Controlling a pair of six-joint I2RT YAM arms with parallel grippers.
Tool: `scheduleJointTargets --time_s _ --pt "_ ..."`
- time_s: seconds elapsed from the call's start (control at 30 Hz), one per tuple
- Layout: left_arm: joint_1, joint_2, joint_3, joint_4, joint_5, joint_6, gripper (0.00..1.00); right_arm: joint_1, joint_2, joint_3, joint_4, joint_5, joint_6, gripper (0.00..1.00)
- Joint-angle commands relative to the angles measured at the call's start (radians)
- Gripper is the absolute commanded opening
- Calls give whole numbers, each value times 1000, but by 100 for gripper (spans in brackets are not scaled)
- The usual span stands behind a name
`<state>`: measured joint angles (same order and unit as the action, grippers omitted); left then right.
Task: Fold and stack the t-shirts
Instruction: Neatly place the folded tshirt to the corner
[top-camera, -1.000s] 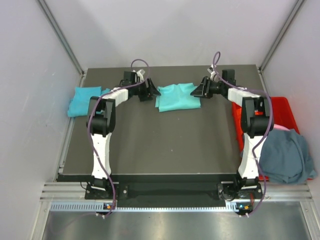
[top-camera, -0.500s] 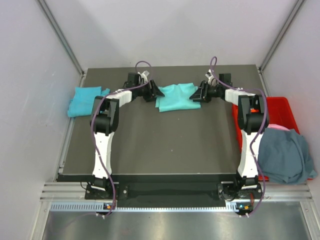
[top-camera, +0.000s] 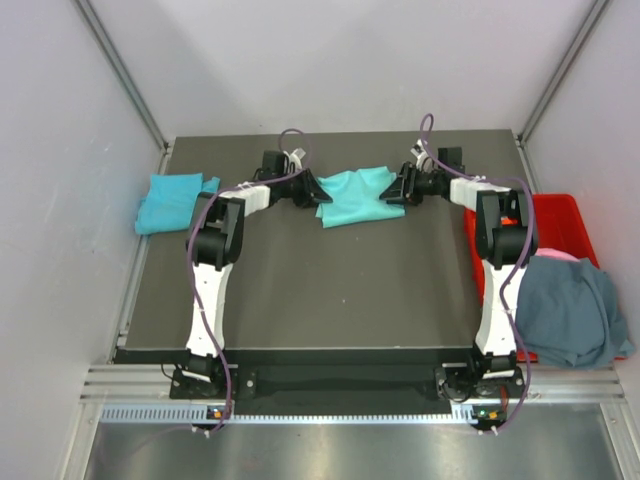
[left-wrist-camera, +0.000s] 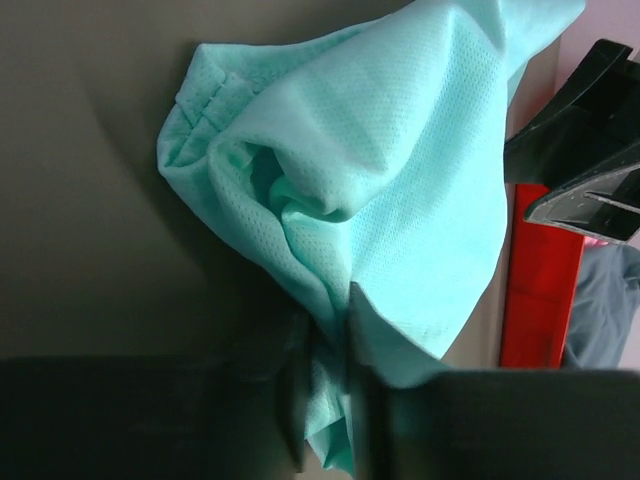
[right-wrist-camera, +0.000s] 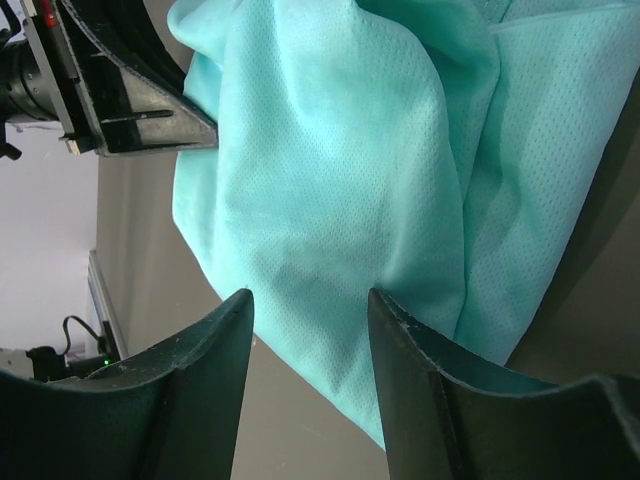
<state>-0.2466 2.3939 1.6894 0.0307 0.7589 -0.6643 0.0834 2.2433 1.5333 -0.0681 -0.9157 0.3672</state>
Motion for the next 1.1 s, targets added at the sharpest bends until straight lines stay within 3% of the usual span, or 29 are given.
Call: scheduleJointTargets --time_s 0.0,0.13,0.27,0.47,0.67,0.9,1.07 --pt "-6 -7 -13 0 -1 14 16 12 -16 8 24 -11 -19 50" --pt "4 -61 -26 -56 -21 67 0 12 -36 -1 25 -12 -24 49" --pt "30 -162 -36 -141 -50 150 0 10 -86 -5 -12 -18 -83 49" --pt "79 -234 78 -523 -89 379 0 9 -247 -32 -99 23 -249 51" --pt "139 -331 33 -716 -130 514 0 10 -408 -87 -159 92 -405 54" --pt "164 -397 105 -987 -323 724 0 10 -609 -237 -78 172 -439 56" --pt "216 -464 122 -1052 -453 804 0 10 -636 -248 -91 158 -436 56"
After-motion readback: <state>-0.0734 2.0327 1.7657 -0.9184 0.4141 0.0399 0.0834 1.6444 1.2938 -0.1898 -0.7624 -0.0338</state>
